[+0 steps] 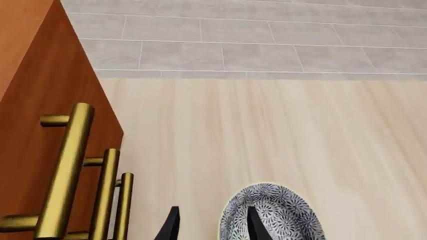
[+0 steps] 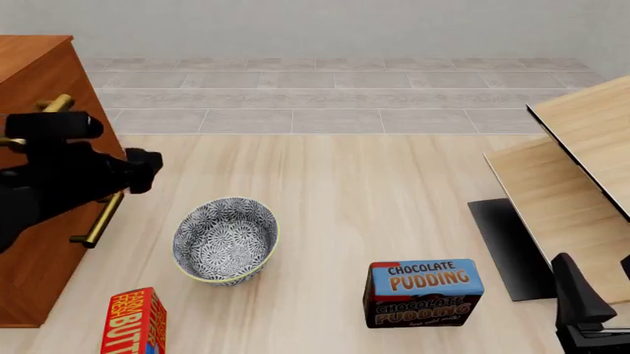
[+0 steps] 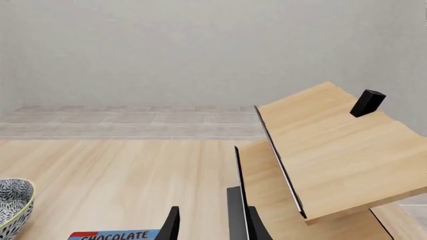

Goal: Close the top drawer of the cabinet and put the bowl on top of it.

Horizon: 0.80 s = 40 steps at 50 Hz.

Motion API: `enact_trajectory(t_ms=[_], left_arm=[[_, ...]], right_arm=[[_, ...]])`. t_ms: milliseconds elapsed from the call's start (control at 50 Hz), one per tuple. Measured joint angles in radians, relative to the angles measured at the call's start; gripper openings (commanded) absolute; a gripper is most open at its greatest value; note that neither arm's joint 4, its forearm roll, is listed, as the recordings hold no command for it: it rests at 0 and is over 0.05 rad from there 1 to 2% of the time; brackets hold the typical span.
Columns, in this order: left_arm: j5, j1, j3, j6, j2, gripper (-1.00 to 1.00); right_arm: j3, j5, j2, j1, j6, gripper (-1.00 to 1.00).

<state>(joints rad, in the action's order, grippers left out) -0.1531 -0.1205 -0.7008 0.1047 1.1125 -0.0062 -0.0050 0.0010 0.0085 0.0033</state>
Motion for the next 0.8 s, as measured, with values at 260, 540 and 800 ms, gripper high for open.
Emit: enact_trajectory(t_ms=[260,540,800], left_arm=[[0.078,0.010,0.021,0.023,0.098,1.00],[0.140,-0.002,0.070,0.045,0.148,1.00],[0.199,-0.020,0.120,0.065,0.190,1.00]], right_arm=[[-0.001,0.000,0.000,-0.001,0.002,1.00],[-0.001,0.001,0.000,0.001,-0.001,1.00],[-0.001,0.002,0.001,0.006,-0.005,1.00]])
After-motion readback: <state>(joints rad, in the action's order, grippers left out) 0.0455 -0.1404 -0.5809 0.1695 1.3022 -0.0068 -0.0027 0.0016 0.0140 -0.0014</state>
